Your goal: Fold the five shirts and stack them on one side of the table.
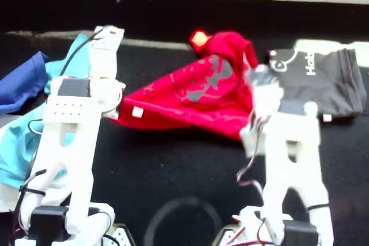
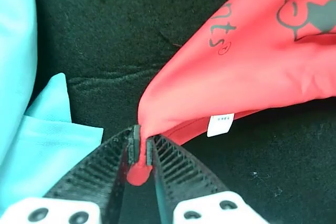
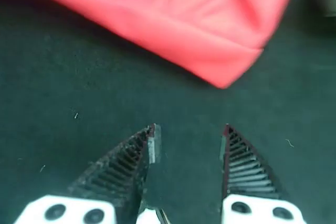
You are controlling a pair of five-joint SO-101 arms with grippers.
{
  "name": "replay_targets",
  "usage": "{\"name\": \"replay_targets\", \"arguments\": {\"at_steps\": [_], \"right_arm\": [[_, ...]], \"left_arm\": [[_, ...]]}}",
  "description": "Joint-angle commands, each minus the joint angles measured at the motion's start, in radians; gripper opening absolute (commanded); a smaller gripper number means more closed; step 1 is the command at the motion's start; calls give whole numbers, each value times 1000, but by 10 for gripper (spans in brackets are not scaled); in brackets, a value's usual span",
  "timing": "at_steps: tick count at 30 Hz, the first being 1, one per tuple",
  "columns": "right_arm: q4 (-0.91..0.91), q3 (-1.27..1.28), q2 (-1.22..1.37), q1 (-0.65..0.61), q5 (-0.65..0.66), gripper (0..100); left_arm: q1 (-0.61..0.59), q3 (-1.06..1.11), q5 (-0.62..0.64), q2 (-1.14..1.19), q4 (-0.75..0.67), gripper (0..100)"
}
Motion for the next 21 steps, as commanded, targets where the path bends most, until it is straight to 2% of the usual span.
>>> {"name": "replay_targets", "arguments": {"at_steps": [1,6,10,12,15,21], "right_arm": [[-234,154,-24,-25,12,183],[-390,143,136,4,17,183],[-418,33,248,44,14,180],[-415,-35,262,74,14,144],[-418,-133,262,114,14,5],[-409,-263,260,199,18,5]], "left_arm": [[18,-5,6,-8,25,9],[18,-16,6,-15,75,9],[15,-16,6,-15,123,9],[16,-12,6,-15,144,9],[18,-5,6,-8,161,9],[15,-5,-23,-5,170,9]]}}
